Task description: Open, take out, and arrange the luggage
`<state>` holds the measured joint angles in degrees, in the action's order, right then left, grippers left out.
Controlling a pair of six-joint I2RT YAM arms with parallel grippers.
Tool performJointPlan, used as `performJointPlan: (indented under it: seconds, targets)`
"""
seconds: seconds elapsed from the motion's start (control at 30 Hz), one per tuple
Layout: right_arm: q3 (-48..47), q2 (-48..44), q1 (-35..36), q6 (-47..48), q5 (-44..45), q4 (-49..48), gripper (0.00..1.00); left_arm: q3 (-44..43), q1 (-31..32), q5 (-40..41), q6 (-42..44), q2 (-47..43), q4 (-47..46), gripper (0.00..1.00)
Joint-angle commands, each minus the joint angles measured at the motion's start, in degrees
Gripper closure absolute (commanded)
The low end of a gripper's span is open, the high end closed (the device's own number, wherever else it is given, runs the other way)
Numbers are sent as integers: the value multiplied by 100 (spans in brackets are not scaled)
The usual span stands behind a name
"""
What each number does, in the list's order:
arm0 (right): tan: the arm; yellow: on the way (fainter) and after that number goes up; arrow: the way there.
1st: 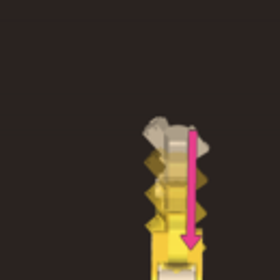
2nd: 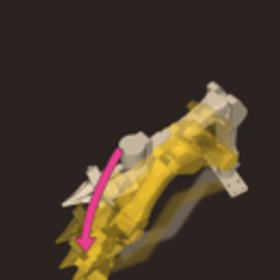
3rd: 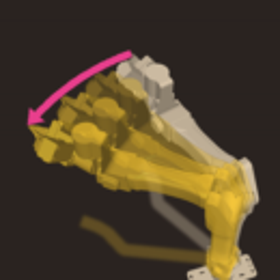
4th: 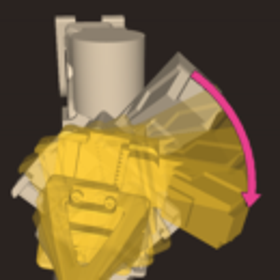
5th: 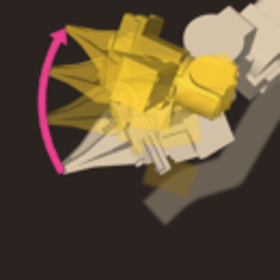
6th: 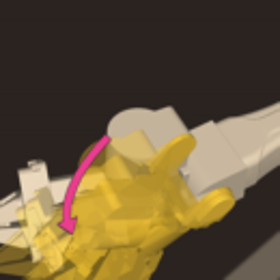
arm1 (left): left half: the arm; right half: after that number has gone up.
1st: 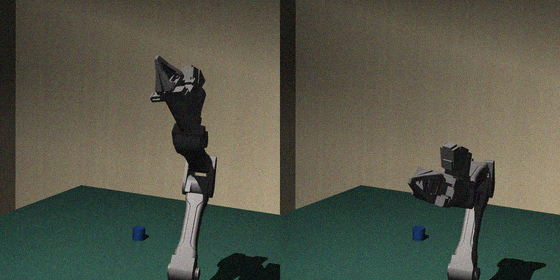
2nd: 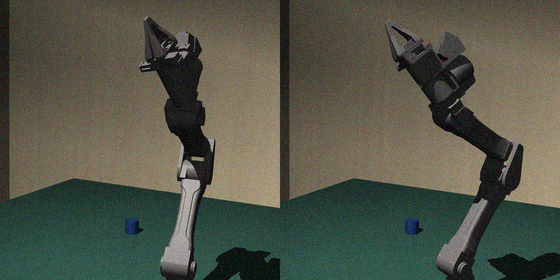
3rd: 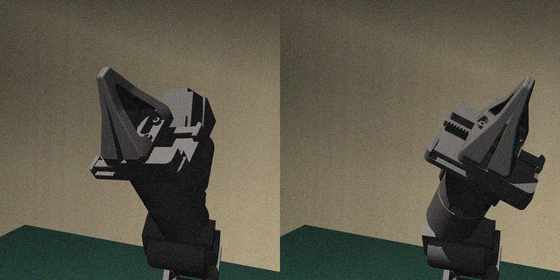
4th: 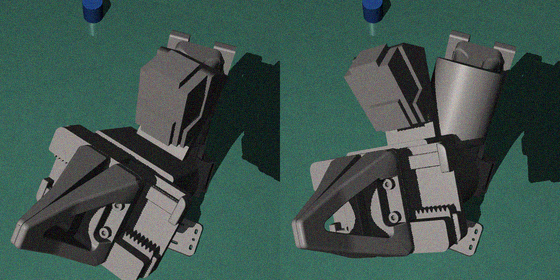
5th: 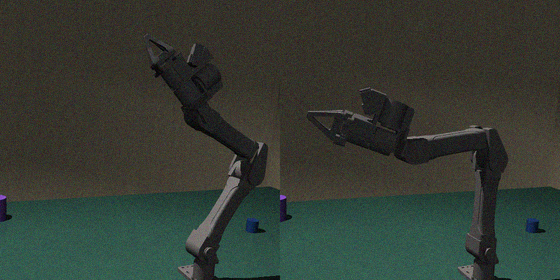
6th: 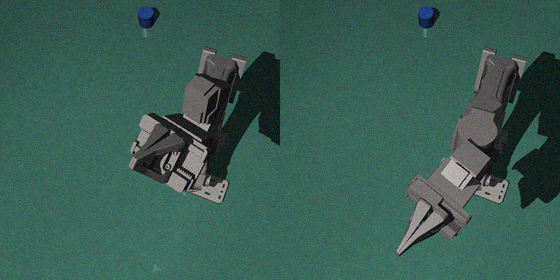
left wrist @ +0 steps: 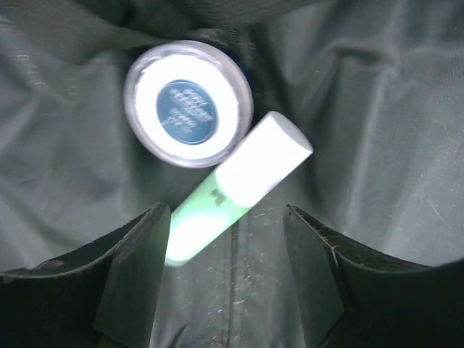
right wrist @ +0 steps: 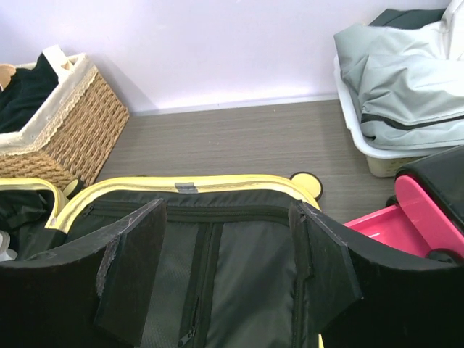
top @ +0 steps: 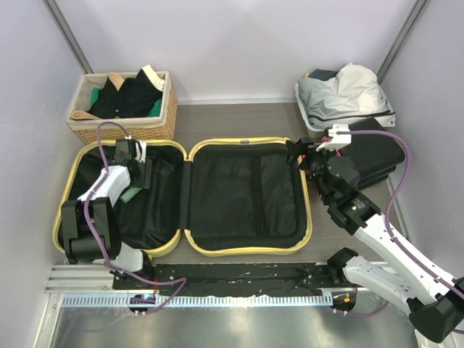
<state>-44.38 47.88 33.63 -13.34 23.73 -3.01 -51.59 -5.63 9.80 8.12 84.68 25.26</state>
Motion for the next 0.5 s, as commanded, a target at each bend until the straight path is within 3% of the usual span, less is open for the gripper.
performJointPlan:
  seconds: [0.0, 0.17, 0.33, 0.47]
  targets:
    - [70, -217, -40, 227, 220, -253, 23, -61, 9, -207, 14, 346, -91, 33]
    - [131, -261, -58, 253, 255, -279, 21, -210, 0, -198, -47, 978, 145, 39]
    - [202, -279, -76, 183, 255, -297, 21, -711, 0, -224, -275, 1752, 690, 60]
    - [228, -314, -76, 157, 264, -288, 21, -870, 88, -295, -425, 1841, 937, 83]
